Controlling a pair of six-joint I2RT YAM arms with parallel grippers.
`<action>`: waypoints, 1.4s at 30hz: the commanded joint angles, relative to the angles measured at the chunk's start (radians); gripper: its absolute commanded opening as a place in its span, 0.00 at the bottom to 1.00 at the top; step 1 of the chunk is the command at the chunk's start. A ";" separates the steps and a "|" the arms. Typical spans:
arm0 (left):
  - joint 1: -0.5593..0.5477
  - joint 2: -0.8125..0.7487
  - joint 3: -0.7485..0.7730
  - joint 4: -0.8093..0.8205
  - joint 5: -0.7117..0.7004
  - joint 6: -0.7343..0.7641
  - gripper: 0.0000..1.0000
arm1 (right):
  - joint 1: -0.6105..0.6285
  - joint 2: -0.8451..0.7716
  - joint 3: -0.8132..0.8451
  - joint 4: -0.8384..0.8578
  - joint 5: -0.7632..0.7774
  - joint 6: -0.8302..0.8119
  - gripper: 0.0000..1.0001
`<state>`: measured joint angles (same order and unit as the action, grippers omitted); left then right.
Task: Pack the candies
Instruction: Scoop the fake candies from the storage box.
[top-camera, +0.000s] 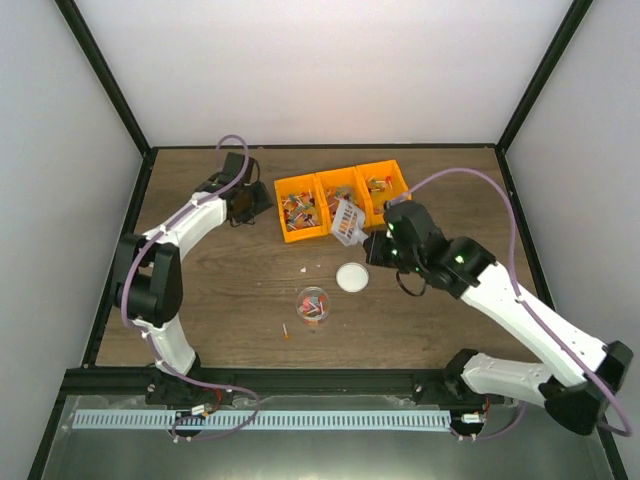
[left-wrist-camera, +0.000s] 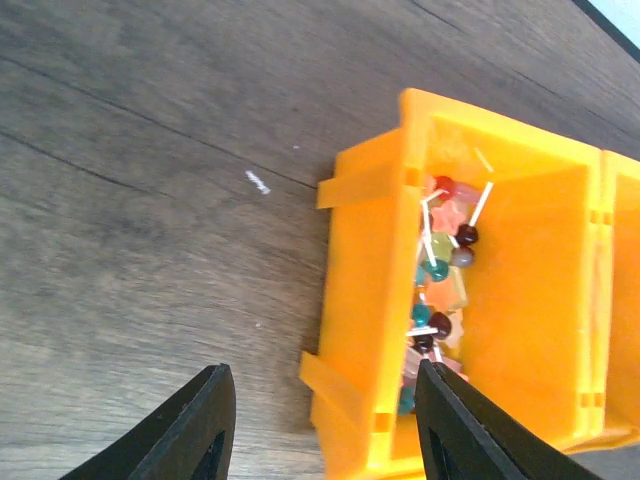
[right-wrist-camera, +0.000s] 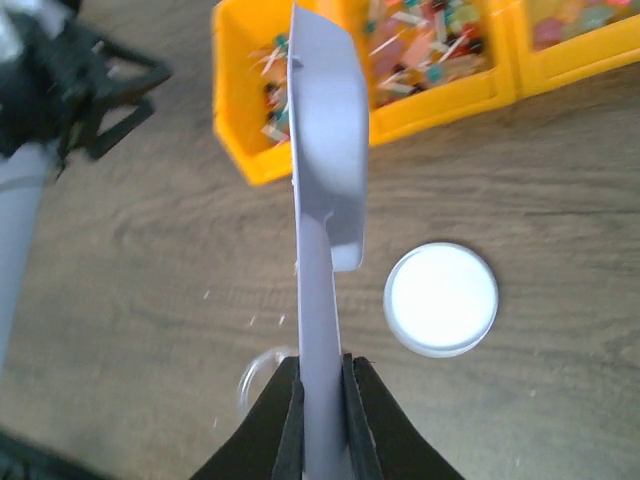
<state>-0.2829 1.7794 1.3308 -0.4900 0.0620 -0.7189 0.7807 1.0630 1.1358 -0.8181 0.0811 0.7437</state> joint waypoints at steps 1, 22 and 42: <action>-0.039 0.052 0.047 -0.044 -0.059 -0.027 0.51 | -0.113 0.117 0.069 0.134 0.067 0.101 0.01; -0.087 0.150 0.115 -0.141 -0.169 -0.025 0.41 | -0.276 0.567 0.332 0.213 -0.094 0.585 0.01; -0.108 0.199 0.296 -0.182 -0.214 -0.033 0.46 | -0.240 0.678 0.445 0.028 0.036 0.714 0.01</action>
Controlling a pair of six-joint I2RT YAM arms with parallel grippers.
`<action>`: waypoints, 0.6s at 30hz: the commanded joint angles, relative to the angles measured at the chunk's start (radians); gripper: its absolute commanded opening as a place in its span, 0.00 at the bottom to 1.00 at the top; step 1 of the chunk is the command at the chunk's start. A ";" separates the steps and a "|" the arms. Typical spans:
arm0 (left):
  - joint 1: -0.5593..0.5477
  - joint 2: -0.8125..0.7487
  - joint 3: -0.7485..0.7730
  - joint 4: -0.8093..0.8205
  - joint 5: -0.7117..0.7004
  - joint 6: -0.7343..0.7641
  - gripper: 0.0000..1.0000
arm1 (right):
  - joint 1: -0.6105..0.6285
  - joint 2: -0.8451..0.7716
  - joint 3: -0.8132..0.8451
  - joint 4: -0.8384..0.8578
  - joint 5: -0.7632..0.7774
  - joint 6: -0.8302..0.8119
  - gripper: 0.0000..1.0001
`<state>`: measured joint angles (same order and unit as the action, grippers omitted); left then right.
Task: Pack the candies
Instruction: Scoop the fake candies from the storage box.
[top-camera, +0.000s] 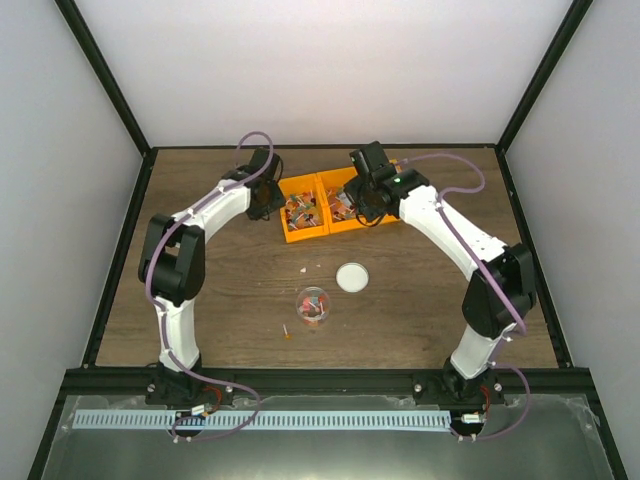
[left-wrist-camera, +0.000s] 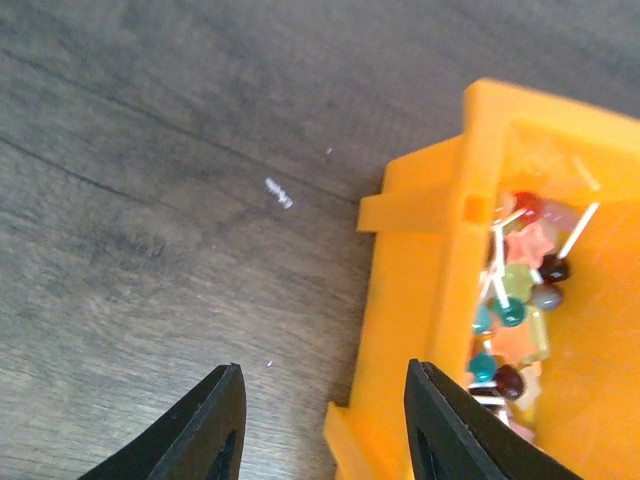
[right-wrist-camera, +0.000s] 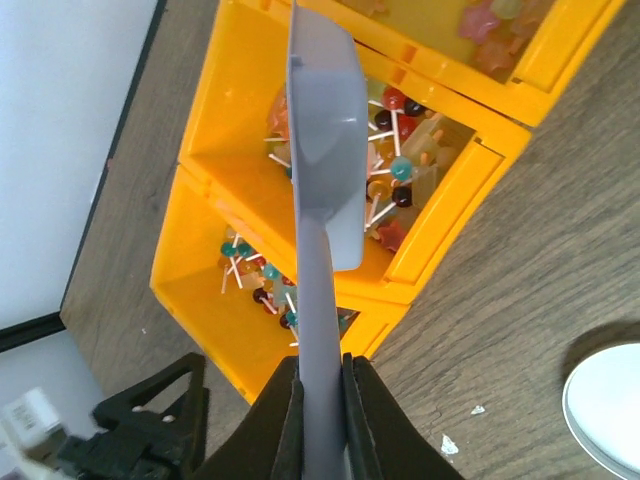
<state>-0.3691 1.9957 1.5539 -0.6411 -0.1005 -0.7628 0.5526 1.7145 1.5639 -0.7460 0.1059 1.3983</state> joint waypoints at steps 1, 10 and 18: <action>-0.029 -0.010 0.091 -0.045 -0.062 0.020 0.47 | -0.015 0.032 0.013 -0.041 0.006 0.065 0.01; -0.087 0.091 0.167 -0.136 -0.113 0.049 0.42 | -0.029 0.085 -0.012 -0.029 -0.093 0.102 0.01; -0.091 0.111 0.147 -0.163 -0.164 0.056 0.39 | -0.029 0.088 -0.062 -0.044 -0.156 0.121 0.01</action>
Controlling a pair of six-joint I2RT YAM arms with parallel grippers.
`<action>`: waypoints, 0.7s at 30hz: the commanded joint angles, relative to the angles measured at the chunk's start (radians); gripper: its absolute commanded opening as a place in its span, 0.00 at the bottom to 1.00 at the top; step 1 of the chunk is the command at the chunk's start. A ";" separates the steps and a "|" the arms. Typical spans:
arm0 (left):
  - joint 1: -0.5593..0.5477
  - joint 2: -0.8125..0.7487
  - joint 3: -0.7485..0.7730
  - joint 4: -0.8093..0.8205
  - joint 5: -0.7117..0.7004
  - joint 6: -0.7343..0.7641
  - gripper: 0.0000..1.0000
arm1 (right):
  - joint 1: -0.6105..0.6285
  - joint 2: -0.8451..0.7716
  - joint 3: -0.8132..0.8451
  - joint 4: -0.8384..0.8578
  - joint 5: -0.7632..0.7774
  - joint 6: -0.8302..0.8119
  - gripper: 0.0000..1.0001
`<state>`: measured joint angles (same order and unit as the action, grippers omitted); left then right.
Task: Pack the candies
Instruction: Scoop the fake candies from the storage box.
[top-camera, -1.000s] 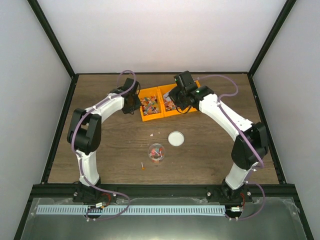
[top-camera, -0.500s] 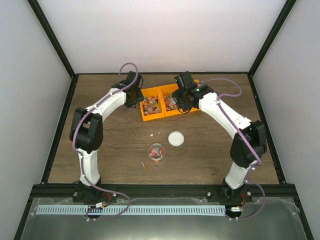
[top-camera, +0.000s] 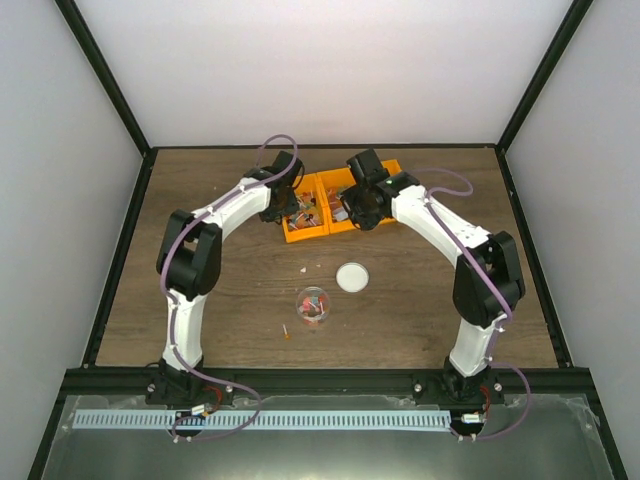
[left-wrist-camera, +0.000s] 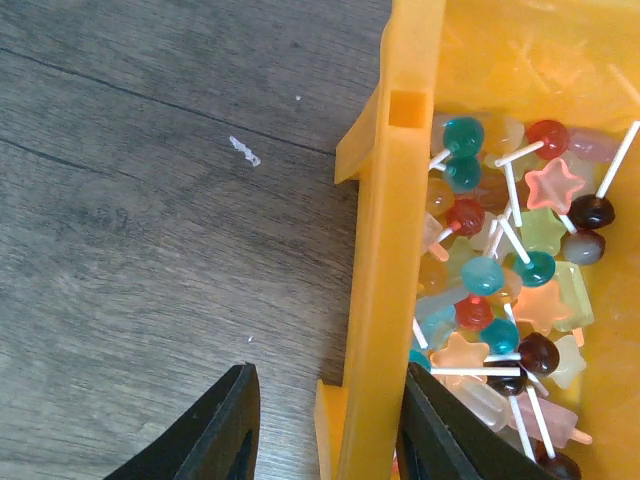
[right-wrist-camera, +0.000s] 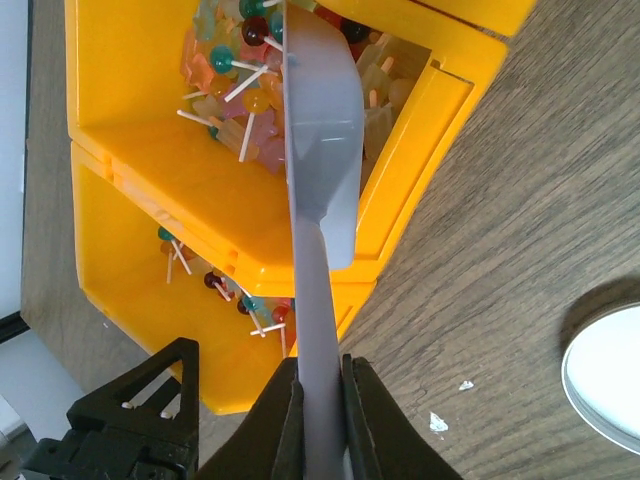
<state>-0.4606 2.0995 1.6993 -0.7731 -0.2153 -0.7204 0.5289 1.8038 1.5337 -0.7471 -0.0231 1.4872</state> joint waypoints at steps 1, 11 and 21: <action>0.001 0.010 0.001 -0.033 -0.049 0.013 0.39 | -0.006 -0.003 -0.041 -0.043 -0.028 0.032 0.01; -0.015 0.065 0.020 -0.017 -0.036 0.005 0.18 | -0.009 0.041 0.060 -0.218 -0.030 0.062 0.01; -0.025 0.099 0.036 0.006 0.012 -0.026 0.04 | -0.022 0.089 0.113 -0.341 -0.051 0.070 0.01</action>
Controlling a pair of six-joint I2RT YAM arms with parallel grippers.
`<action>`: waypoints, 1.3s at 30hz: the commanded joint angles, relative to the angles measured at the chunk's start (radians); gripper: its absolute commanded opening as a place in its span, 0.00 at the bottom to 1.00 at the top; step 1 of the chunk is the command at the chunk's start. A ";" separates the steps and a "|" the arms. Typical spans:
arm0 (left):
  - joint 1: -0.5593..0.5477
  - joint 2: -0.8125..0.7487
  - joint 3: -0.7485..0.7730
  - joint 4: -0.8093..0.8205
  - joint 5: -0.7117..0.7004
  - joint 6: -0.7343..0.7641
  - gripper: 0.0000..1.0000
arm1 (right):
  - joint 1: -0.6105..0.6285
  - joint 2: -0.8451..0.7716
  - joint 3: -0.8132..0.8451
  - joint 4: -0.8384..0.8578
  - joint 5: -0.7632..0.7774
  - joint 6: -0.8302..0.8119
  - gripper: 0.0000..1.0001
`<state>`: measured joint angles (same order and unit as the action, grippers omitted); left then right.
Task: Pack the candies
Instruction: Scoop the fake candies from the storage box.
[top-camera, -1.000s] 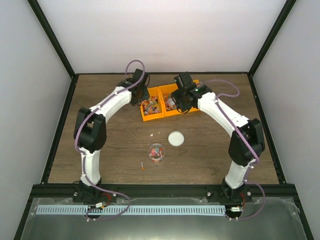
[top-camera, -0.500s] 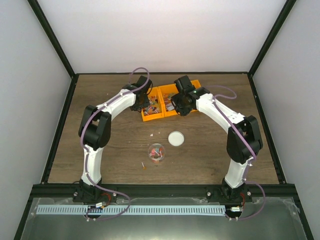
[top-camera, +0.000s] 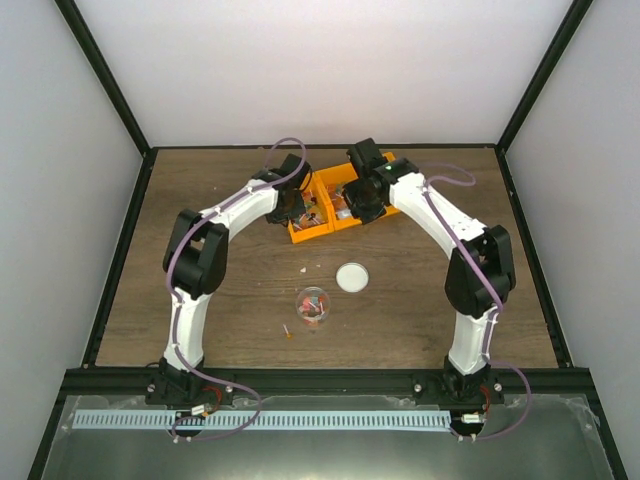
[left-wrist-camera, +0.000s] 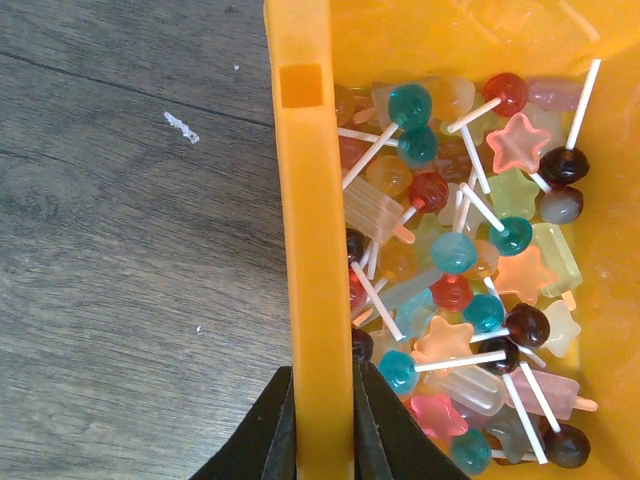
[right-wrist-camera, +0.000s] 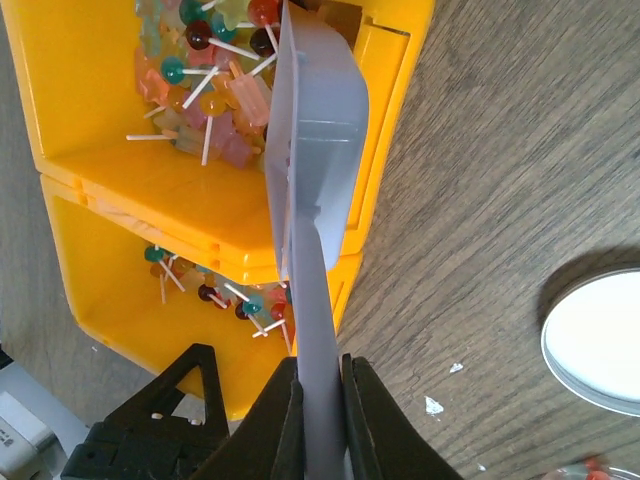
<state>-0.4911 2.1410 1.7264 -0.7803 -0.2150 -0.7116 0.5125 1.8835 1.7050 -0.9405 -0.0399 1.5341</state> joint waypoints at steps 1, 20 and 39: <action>0.006 0.061 0.012 0.015 0.019 -0.029 0.04 | -0.016 0.008 -0.091 -0.109 -0.052 0.023 0.01; 0.009 0.109 0.074 0.012 0.085 0.072 0.04 | -0.215 0.198 -0.241 0.466 -0.273 -0.197 0.01; 0.018 0.086 0.085 0.034 0.109 -0.019 0.04 | -0.232 -0.172 -0.896 1.457 -0.432 -0.242 0.01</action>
<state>-0.4717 2.2131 1.8252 -0.7349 -0.1379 -0.6880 0.2871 1.7649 0.8886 0.3180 -0.3859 1.2877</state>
